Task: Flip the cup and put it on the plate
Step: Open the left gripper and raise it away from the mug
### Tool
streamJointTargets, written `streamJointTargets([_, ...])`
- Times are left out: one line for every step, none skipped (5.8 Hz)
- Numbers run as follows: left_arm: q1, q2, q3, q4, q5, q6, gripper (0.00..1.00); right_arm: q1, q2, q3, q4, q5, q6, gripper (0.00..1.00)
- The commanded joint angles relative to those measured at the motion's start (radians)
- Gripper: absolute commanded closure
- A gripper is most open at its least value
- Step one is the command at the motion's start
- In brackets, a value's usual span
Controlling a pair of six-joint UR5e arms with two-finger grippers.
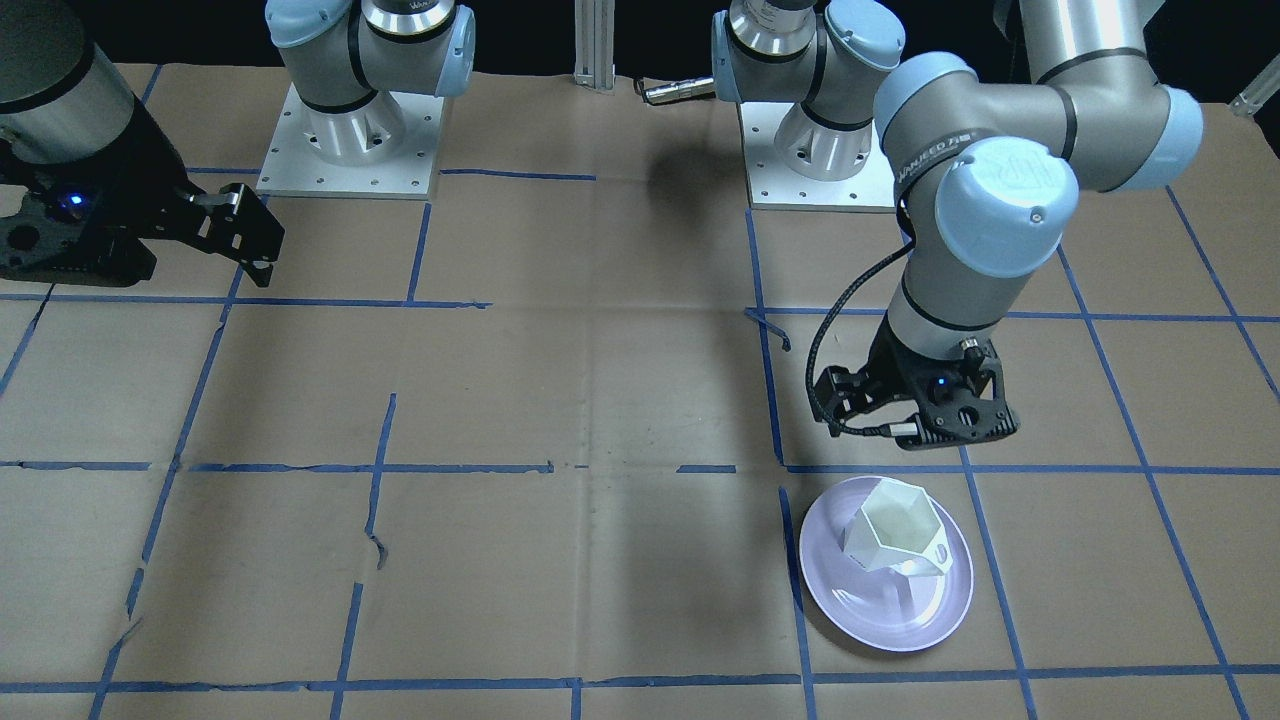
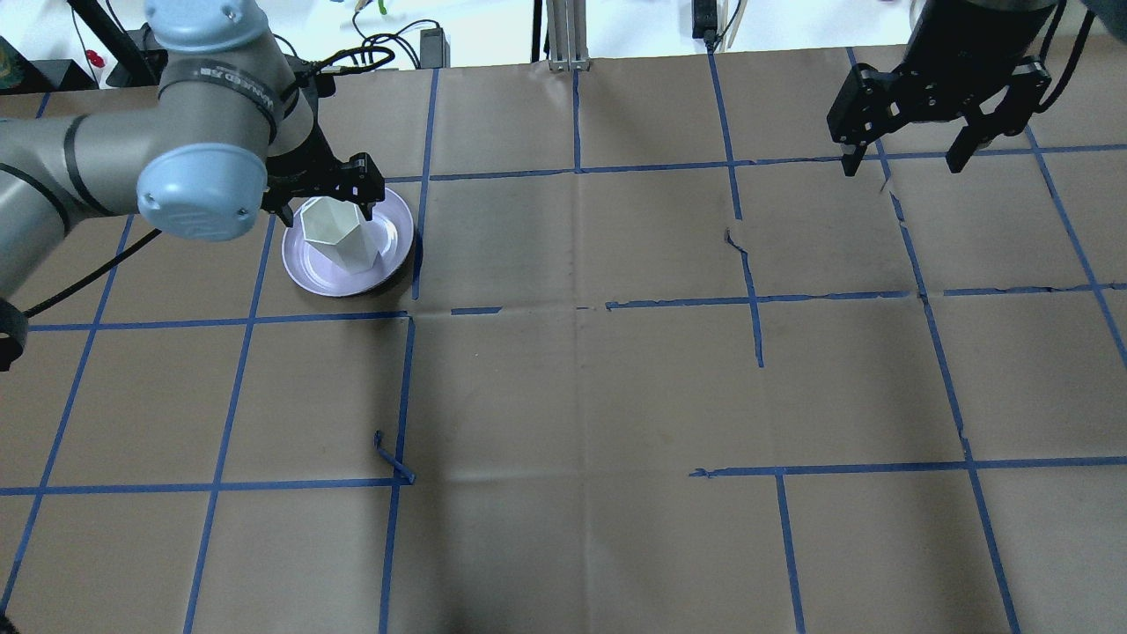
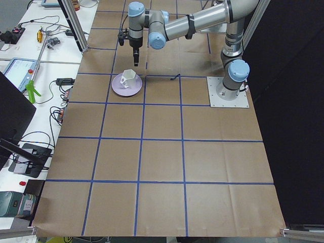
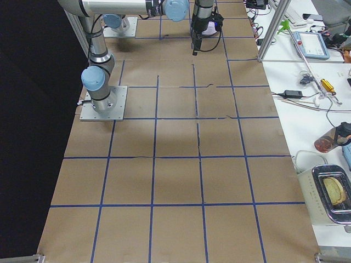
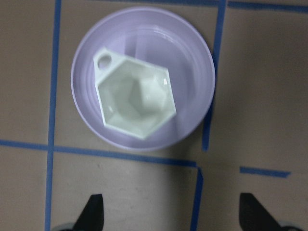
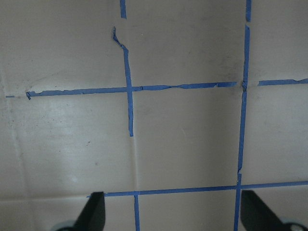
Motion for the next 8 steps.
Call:
streamJointTargets([-0.043, 0.131, 0.056, -0.263, -0.086, -0.01, 0.0, 0.0, 0.0, 0.0, 0.0, 0.0, 0.0, 0.0])
streamJointTargets([-0.05, 0.173, 0.059, -0.326, -0.08, -0.008, 0.0, 0.0, 0.0, 0.0, 0.0, 0.0, 0.0, 0.0])
streamJointTargets([-0.051, 0.185, 0.059, -0.326, -0.081, -0.008, 0.0, 0.0, 0.0, 0.0, 0.0, 0.0, 0.0, 0.0])
streamJointTargets([-0.051, 0.189, 0.059, -0.326, -0.08, -0.008, 0.01, 0.0, 0.0, 0.0, 0.0, 0.0, 0.0, 0.0])
streamJointTargets([-0.051, 0.19, 0.059, -0.325, -0.078, -0.026, 0.01, 0.0, 0.0, 0.0, 0.0, 0.0, 0.0, 0.0])
streamJointTargets([-0.051, 0.19, 0.059, -0.32, -0.08, -0.037, 0.01, 0.0, 0.0, 0.0, 0.0, 0.0, 0.0, 0.0])
streamJointTargets([-0.051, 0.19, 0.059, -0.319, -0.08, -0.037, 0.01, 0.0, 0.0, 0.0, 0.0, 0.0, 0.0, 0.0])
streamJointTargets([-0.051, 0.192, 0.059, -0.319, -0.081, -0.037, 0.01, 0.0, 0.0, 0.0, 0.0, 0.0, 0.0, 0.0])
